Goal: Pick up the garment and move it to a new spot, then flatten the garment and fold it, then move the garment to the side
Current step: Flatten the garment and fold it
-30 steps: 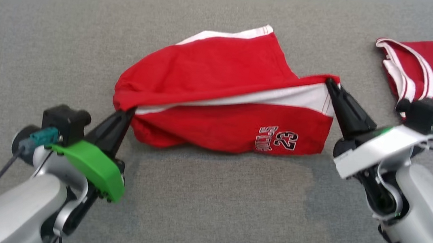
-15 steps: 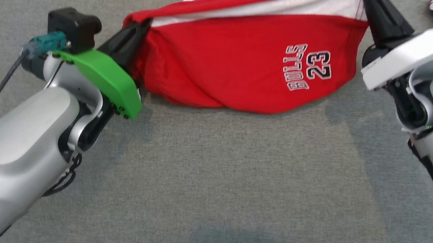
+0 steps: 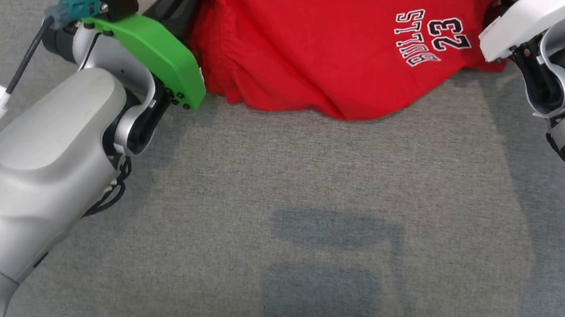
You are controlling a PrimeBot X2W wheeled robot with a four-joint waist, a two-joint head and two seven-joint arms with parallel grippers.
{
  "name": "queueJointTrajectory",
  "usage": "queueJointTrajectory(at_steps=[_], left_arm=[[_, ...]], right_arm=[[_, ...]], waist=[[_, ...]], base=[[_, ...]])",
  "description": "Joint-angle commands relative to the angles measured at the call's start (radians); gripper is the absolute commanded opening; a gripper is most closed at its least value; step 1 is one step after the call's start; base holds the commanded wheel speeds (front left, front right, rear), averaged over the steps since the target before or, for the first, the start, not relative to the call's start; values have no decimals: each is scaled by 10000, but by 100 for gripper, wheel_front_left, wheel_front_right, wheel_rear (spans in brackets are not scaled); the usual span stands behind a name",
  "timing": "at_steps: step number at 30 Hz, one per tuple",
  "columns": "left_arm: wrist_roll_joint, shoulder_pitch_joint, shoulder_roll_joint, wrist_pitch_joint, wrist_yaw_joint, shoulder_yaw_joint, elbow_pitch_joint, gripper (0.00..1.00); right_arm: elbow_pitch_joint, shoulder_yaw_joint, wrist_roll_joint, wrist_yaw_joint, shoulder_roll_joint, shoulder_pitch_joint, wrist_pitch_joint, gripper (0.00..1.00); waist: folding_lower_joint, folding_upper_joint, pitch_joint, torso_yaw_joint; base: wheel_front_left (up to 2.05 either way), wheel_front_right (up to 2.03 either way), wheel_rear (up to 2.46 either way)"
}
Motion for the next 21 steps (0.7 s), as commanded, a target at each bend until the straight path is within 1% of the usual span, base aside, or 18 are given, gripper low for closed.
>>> queueJointTrajectory(at_steps=[1,5,6,7,8,9,10,11,17,21], left_arm=[[102,-257,-111,-88,-54,-21,170,0],[83,-413,-314,-113,-160,-64,465,0],[79,-434,-365,-122,-196,-84,531,0],[81,-454,-399,-115,-225,-112,599,7],[75,-480,-432,-150,-266,-117,652,20],[80,-500,-454,-174,-295,-137,709,44],[113,-519,-478,-182,-331,-171,744,76],[122,-539,-505,-190,-358,-195,765,100],[169,-528,-571,-170,-487,-328,846,100],[160,-486,-597,-168,-506,-365,861,100]], right_arm=[[288,180,118,-7,31,-278,-119,0],[739,528,373,-7,161,-556,-280,0],[833,626,440,-7,179,-588,-295,16],[914,735,488,-7,189,-624,-334,32],[984,822,534,-7,191,-671,-370,42],[1054,906,579,-7,202,-709,-404,65],[1099,997,630,-7,219,-734,-449,100],[1122,1089,681,-7,241,-758,-480,100],[1136,1613,1086,-7,193,-770,-639,100],[1164,1779,1229,-7,153,-816,-718,100]], waist=[[-1,0,191,205],[-1,0,206,290],[-1,0,197,300],[-1,0,187,308],[-1,0,176,316],[-1,0,160,324],[-1,0,143,329],[-1,0,127,334],[-1,0,-43,336],[-1,0,-132,324]], base=[[0,0,0],[0,0,0],[0,0,0],[0,0,0],[0,0,0],[0,0,0],[0,0,0],[0,0,0],[0,0,0],[0,0,0]])
